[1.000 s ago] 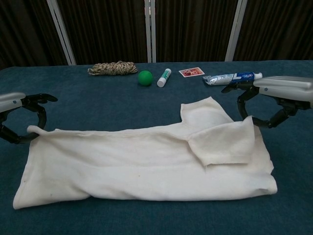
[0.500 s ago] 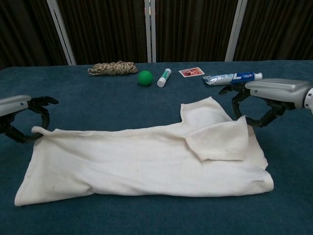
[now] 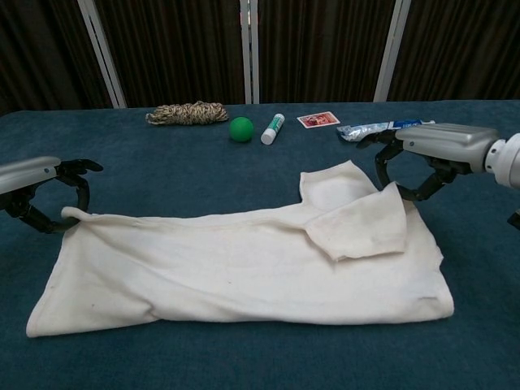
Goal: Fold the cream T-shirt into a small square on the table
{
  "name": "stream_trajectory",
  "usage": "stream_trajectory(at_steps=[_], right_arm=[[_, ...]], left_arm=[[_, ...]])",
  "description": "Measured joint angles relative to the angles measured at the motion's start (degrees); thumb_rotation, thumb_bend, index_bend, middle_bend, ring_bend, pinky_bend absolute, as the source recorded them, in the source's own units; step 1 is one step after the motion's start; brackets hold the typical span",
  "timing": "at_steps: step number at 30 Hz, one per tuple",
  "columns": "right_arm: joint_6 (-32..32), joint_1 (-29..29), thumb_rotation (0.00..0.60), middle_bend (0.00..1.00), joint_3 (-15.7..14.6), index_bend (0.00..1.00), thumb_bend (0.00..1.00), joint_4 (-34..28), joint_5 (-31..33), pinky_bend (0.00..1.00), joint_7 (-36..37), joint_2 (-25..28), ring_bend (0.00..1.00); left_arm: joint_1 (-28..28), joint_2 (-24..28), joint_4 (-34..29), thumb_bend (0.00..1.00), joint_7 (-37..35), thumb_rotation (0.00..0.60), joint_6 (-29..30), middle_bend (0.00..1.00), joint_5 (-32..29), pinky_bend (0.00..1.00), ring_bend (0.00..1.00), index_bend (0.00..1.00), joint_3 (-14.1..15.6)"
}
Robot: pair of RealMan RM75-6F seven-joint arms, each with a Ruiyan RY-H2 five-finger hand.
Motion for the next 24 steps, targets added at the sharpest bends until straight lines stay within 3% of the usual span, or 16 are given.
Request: stream_trajectory(at_steps=[24], right_arm=[[-1.3,0.9,0.6,0.08,1.0,0.75,0.45,5.7,1.9,0.0,1.8,-3.1,0.0]], left_arm=[[-1.2,-3.1,5.0,0.54,-1.1,0.6,-2.4,0.0,-1.6,0.0,0.0,0.84,-0.6]])
